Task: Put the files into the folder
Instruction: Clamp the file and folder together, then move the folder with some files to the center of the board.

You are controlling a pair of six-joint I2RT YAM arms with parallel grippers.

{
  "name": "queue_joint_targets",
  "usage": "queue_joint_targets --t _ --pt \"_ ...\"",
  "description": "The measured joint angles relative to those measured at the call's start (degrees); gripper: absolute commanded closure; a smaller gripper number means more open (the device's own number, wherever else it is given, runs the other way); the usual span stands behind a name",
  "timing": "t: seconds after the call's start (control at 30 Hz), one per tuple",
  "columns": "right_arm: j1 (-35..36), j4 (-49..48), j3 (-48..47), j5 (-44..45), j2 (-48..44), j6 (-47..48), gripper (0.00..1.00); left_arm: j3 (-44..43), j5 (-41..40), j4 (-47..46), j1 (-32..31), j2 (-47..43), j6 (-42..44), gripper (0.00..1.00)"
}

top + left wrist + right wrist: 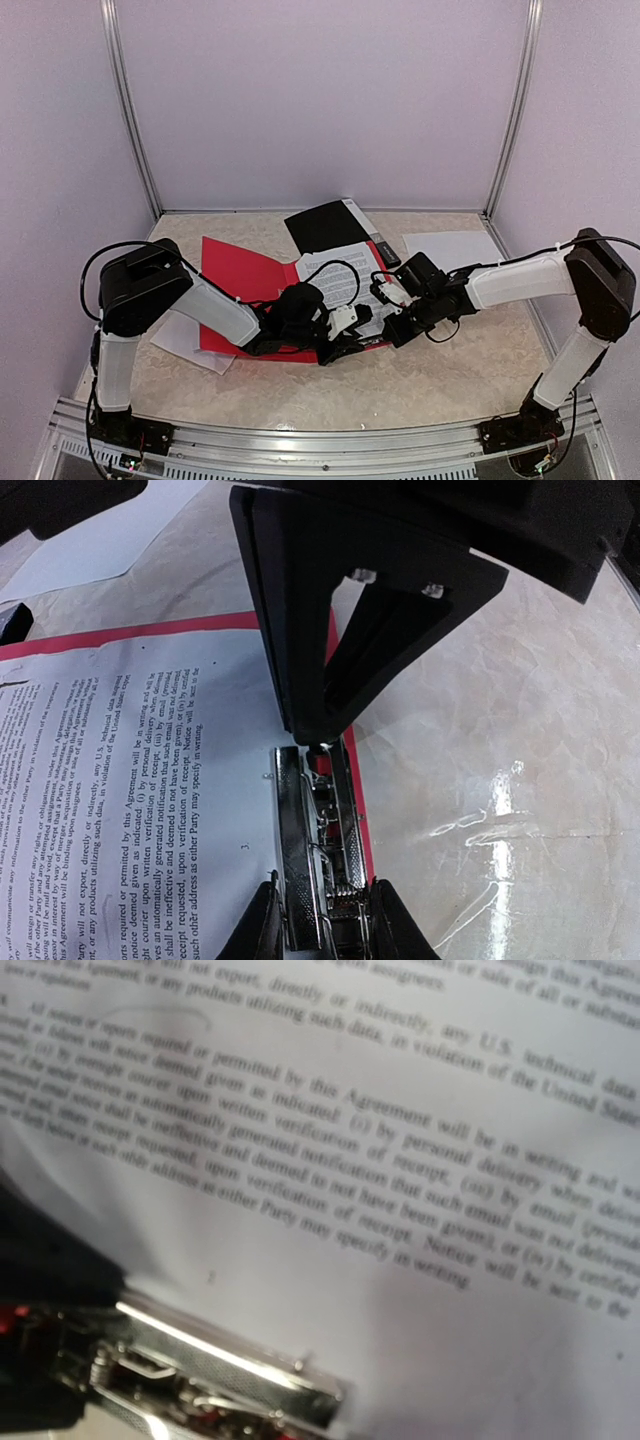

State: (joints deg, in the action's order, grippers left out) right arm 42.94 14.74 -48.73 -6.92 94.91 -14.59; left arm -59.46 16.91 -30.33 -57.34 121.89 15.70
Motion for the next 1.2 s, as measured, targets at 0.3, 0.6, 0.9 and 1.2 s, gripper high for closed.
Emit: queue_joint_targets --t 0.3,0.6,0.9,1.2 --pt "0.0 0.5 0.0 0.0 -0.4 0.0 1.0 -0.1 -0.3 0.1 -0.1 0.0 -0.1 0.77" --pt "0.0 1.8 -0.3 0.2 -0.5 0.2 0.83 -0.4 -0.5 0.5 -0.2 0.0 -0.1 0.77" --pt "0.0 4.6 -0.4 0.1 -1.6 -0.7 0.6 -0.4 -0.3 0.6 -0.3 0.0 0.2 0.77" --pt "0.0 5.2 -1.4 1.7 -11.0 -1.9 0.58 0.3 2.4 2.9 -0.9 -1.5 2.5 0.76"
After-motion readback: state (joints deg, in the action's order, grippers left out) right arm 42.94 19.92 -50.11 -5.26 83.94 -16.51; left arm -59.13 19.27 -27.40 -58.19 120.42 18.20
